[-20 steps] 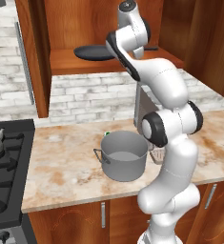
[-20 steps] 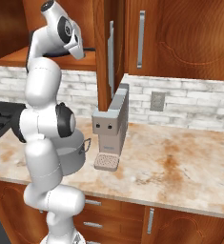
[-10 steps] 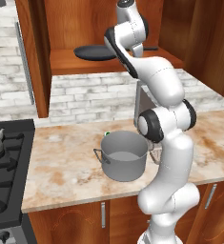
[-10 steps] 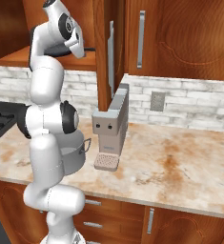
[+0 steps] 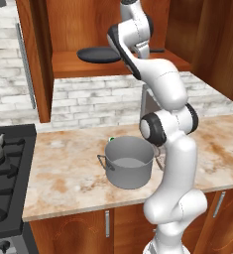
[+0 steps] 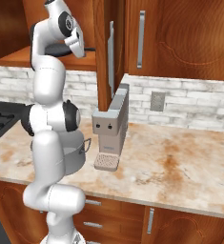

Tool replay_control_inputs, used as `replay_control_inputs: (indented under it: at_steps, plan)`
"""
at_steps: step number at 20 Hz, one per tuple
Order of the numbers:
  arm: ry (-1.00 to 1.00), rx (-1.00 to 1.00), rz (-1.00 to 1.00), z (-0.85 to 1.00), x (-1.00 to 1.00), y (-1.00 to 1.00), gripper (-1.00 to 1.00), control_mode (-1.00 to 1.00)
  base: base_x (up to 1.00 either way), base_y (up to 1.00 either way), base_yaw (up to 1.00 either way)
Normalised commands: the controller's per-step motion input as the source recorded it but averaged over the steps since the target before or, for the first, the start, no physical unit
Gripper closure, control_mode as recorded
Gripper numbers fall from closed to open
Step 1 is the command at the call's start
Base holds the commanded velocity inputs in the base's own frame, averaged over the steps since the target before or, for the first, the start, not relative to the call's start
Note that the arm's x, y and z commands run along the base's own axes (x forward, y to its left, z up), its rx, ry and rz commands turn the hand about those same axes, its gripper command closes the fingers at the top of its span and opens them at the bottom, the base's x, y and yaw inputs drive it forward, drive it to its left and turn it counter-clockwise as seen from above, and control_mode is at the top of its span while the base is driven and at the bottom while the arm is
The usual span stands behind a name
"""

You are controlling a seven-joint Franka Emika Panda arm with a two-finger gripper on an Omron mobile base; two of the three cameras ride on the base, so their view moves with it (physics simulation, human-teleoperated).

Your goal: Pick the pan from the cabinet and place it on the stove. Then turn on the stove burner for the pan.

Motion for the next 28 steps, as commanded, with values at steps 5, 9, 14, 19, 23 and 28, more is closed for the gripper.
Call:
replay_control_inputs:
  at_steps: [5,9,14,19,23,28]
  plan:
    - [0.02,0.0,0.0,-0.32,0.03,0.0,1.0,-1.0,0.0,0.0,0.0]
    - [0.02,0.0,0.0,-0.33,0.01,0.0,1.0,-1.0,0.0,0.0,0.0]
    - [0.0,0.01,0.0,-0.12,0.0,0.0,1.0,-1.0,0.0,0.0,0.0]
    - [-0.14,0.01,0.0,0.0,-0.02,0.0,1.0,-1.0,0.0,0.0,0.0]
    - [-0.28,0.0,0.0,0.01,-0.06,0.01,1.0,-1.0,0.0,0.0,0.0]
    - [-0.24,0.0,0.0,0.0,-0.08,0.09,1.0,-1.0,0.0,0.0,0.0]
